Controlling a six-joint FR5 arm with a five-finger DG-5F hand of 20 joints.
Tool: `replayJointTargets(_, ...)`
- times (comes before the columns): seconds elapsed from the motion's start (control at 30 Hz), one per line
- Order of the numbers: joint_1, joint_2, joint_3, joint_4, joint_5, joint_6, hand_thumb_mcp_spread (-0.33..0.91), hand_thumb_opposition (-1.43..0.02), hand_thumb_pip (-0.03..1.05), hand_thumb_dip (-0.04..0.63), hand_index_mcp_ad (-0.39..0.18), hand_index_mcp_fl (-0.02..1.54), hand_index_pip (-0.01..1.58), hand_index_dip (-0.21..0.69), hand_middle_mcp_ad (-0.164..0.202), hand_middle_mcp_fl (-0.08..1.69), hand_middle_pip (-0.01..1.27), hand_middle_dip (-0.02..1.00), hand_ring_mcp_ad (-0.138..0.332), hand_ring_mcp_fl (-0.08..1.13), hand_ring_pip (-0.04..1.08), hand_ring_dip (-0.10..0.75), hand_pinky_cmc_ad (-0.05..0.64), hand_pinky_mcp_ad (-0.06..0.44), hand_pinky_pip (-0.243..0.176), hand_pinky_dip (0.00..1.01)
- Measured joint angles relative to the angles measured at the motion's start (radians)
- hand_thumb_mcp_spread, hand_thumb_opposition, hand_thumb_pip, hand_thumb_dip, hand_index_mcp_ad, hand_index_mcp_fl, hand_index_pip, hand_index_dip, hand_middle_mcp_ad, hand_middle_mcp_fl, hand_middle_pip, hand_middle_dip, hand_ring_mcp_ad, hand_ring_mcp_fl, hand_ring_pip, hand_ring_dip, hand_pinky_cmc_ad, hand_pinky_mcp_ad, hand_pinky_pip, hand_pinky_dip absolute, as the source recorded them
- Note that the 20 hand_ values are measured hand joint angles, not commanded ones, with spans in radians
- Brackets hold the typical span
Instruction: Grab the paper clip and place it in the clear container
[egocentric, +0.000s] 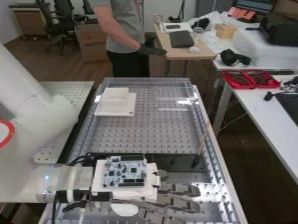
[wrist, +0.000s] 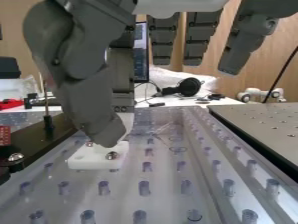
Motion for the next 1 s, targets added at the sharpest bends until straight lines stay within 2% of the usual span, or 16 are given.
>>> replayJointTargets(0.37,-0.003,0.001,-0.008,0.035,-0.006,0.045,0.48,-0.96,0.66,0.281,-0.157,0.49,1.52,0.014,0.072,0.06,0.14,0.19,0.134,0.0,0.15,0.12,0.328,0.267,-0.093,0.39)
replayJointTargets(0.5,-0.002,0.012,-0.019,0.057,-0.005,0.076,0.47,-0.96,0.66,0.278,-0.157,0.51,1.5,0.014,0.072,0.05,0.14,0.19,0.134,0.0,0.16,0.12,0.328,0.267,-0.075,0.39)
replayJointTargets(0.7,0.001,0.056,-0.062,0.129,0.002,0.158,0.47,-0.96,0.66,0.278,-0.157,0.52,1.49,0.007,0.072,0.12,0.14,0.19,0.134,0.0,0.16,0.12,0.332,0.271,-0.075,0.38)
replayJointTargets(0.87,0.011,0.129,-0.136,0.237,0.013,0.251,0.47,-0.98,0.66,0.278,-0.157,0.56,1.49,-0.012,0.072,0.12,0.14,0.19,0.134,0.0,0.14,0.12,0.328,0.271,-0.075,0.38)
replayJointTargets(1.0,0.025,0.182,-0.185,0.295,0.025,0.297,0.47,-0.98,0.66,0.278,-0.157,0.56,1.47,-0.012,0.072,0.12,0.14,0.19,0.134,0.0,0.15,0.12,0.328,0.269,-0.077,0.38)
